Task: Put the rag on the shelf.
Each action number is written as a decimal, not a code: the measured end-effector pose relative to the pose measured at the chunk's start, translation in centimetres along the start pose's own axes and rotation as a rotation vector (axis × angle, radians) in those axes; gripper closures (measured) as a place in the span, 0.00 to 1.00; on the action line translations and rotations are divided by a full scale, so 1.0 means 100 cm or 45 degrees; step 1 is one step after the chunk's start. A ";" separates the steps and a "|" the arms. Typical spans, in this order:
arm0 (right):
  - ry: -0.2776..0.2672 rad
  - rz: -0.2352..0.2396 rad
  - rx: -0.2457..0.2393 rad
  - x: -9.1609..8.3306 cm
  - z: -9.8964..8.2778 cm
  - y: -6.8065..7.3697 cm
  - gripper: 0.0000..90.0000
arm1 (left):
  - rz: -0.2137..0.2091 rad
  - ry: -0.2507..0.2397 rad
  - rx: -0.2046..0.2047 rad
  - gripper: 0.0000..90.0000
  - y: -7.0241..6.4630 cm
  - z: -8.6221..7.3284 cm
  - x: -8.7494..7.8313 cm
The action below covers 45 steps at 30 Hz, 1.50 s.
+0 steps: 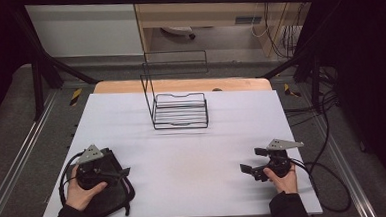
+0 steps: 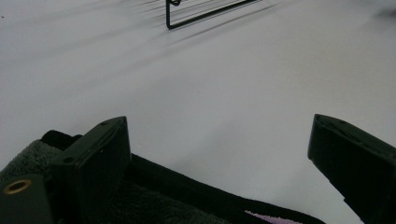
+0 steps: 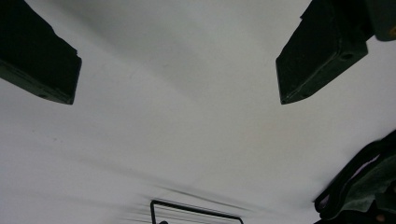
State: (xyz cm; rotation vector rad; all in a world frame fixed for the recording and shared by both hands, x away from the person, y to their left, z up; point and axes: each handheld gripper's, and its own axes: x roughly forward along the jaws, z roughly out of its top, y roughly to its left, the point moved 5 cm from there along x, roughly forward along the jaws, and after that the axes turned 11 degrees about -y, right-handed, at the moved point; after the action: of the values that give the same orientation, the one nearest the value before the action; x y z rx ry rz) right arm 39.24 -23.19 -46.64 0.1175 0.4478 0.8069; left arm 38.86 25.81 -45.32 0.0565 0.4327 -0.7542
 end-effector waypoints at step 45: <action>0.037 -0.024 -0.026 -0.001 -0.002 0.000 0.01 | 0.282 0.249 -0.111 0.34 0.065 0.013 0.005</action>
State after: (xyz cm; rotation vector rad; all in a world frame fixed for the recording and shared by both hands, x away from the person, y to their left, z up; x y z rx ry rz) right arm 39.10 -23.24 -46.84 0.0829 0.4677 0.7955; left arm 44.04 29.93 -45.01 0.0958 0.6339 -0.5125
